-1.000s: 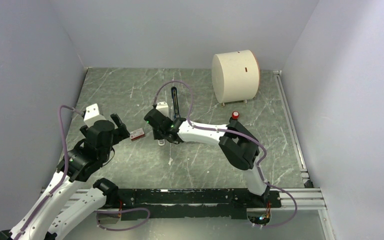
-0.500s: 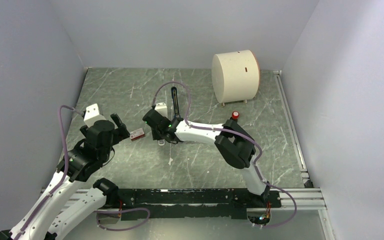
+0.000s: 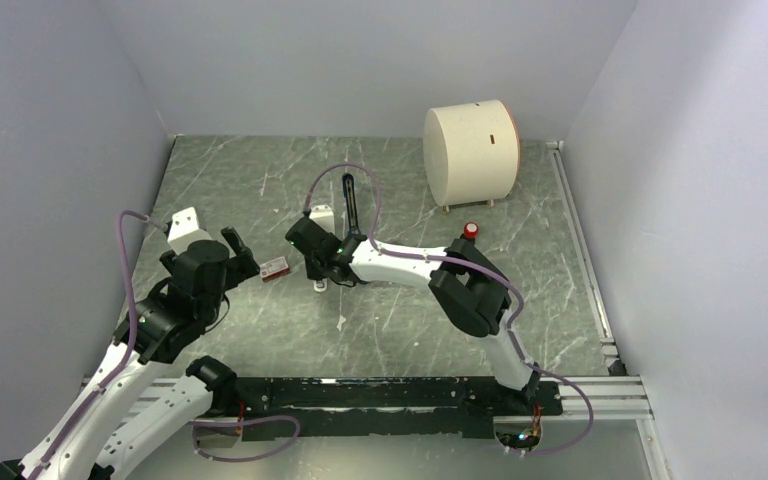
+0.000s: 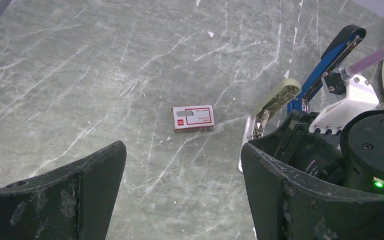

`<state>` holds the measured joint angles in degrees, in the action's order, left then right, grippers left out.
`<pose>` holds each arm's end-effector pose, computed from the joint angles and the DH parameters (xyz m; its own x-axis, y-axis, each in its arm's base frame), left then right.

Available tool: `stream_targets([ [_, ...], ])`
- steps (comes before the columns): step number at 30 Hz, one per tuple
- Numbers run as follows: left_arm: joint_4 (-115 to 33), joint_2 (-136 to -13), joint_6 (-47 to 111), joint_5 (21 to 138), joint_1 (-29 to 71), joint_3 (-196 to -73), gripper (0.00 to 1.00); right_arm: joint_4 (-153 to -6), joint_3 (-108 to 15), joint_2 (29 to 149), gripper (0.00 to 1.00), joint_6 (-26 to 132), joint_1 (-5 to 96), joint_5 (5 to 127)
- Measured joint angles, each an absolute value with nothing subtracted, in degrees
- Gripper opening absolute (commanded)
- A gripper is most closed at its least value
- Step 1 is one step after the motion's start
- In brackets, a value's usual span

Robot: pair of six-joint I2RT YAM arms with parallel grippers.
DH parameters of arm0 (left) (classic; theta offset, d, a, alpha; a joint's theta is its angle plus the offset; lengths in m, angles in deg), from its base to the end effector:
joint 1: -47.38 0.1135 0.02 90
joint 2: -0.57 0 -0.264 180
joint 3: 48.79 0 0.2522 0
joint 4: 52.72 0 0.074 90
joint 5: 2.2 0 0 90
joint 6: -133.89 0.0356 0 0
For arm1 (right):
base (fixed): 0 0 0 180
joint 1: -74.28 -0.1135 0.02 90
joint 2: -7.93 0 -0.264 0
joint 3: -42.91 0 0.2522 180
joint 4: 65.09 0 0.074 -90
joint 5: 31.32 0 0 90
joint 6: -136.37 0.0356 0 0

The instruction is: Load the staples into the stapler

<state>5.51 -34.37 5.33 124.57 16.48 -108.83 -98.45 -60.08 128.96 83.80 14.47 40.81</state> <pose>0.1120 -0.0422 0.3157 -0.3550 -0.3694 -0.8588 -0.3070 0.9137 -0.2662 0.2424 0.3949 0.1773 -0.7536 -0.1450 -0.6412 -0.3380 0.9220 0.1888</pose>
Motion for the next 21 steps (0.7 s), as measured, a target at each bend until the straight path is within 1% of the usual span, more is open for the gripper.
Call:
stream_targets([
  [5,5.51,-34.37,5.33,124.55,16.48,-108.83,0.89,-97.45,-59.06,128.51,0.12,83.80,14.78,41.40],
  [8,5.48,-34.37,5.33,124.55,16.48,-108.68,0.89,-97.07,-58.18,127.74,0.21,83.82,15.06,41.56],
  [10,5.48,-34.37,5.33,124.55,16.48,-108.57,0.89,-97.03,-58.14,127.37,0.25,83.80,15.24,41.51],
  [16,5.48,-34.39,5.33,124.50,16.48,-108.54,0.89,-96.53,-57.44,125.53,0.28,83.77,15.54,41.51],
  [19,5.48,-34.46,5.33,124.26,16.48,-108.54,0.87,-96.26,-56.21,123.02,0.29,83.86,16.13,41.66],
  [20,5.48,-34.50,5.30,124.05,16.48,-108.54,0.85,-96.22,-55.86,121.99,0.31,84.04,16.57,41.82],
  [21,5.48,-34.59,5.30,123.80,16.48,-108.54,0.83,-96.22,-55.56,120.92,0.37,84.15,17.07,41.91],
])
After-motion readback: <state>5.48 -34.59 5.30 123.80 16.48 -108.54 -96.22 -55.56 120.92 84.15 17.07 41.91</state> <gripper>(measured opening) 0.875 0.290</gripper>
